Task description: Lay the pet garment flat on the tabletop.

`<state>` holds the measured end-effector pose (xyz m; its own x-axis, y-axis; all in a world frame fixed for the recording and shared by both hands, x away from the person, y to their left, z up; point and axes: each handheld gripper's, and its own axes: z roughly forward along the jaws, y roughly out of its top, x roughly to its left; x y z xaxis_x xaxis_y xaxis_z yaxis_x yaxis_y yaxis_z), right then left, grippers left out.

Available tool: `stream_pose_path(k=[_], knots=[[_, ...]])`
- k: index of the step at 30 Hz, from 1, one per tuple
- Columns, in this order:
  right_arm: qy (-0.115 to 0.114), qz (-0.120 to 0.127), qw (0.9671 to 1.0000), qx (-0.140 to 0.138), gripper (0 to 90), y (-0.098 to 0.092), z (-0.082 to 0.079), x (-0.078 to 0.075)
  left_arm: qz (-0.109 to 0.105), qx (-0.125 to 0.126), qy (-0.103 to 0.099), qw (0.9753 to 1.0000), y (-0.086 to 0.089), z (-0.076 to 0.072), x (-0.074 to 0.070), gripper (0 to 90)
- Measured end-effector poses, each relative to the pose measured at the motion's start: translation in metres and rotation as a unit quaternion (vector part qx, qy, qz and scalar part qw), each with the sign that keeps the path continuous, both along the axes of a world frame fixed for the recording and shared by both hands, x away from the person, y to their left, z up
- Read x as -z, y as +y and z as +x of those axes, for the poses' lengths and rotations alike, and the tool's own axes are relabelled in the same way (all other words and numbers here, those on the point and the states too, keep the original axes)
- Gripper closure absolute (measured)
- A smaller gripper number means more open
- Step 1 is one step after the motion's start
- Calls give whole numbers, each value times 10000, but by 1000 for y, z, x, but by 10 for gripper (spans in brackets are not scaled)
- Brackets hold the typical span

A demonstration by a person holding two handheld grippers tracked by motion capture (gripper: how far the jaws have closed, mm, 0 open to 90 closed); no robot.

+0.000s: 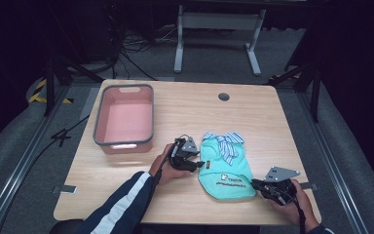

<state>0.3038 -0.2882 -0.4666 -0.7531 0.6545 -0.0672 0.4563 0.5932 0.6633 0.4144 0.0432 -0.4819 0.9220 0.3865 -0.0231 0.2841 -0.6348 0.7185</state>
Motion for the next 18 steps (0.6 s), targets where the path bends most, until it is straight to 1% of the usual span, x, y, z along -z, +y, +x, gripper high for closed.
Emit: stream_pose_path(k=[2,4,6,8,10,11,12,13,15,16,17,18], knots=[[66,76,9999,22,834,-4,1,1,3,-6,0,10000,1,0,0,511],[99,42,9999,56,827,-7,1,1,2,-4,1,10000,1,0,0,512],[148,83,9998,81,826,-10,1,1,-15,-3,-9,10000,2,1,0,513],[173,108,9997,110,799,-11,1,1,-17,-3,-9,10000,2,1,0,513],[116,54,9998,140,738,-11,1,0,-2,-7,-7,10000,2,1,0,512],[67,74,9998,147,731,-11,2,-2,-7,-15,-1,10000,2,1,0,512],[1,123,9998,179,724,-11,2,-5,-7,-15,-1,10000,2,1,0,510],[-56,215,9995,242,696,-11,4,-8,-16,-39,18,10000,2,0,0,505],[-265,337,9983,394,619,-9,10,-15,-13,-97,-4,10000,2,1,0,479],[-326,369,9978,443,610,-7,14,-18,-18,-108,3,9999,2,2,-1,465],[-415,346,9974,471,587,-5,20,-19,-84,-152,-13,9998,2,2,-2,459],[-415,346,9974,471,587,-5,20,-19,-84,-152,-13,9998,2,2,-2,456]])
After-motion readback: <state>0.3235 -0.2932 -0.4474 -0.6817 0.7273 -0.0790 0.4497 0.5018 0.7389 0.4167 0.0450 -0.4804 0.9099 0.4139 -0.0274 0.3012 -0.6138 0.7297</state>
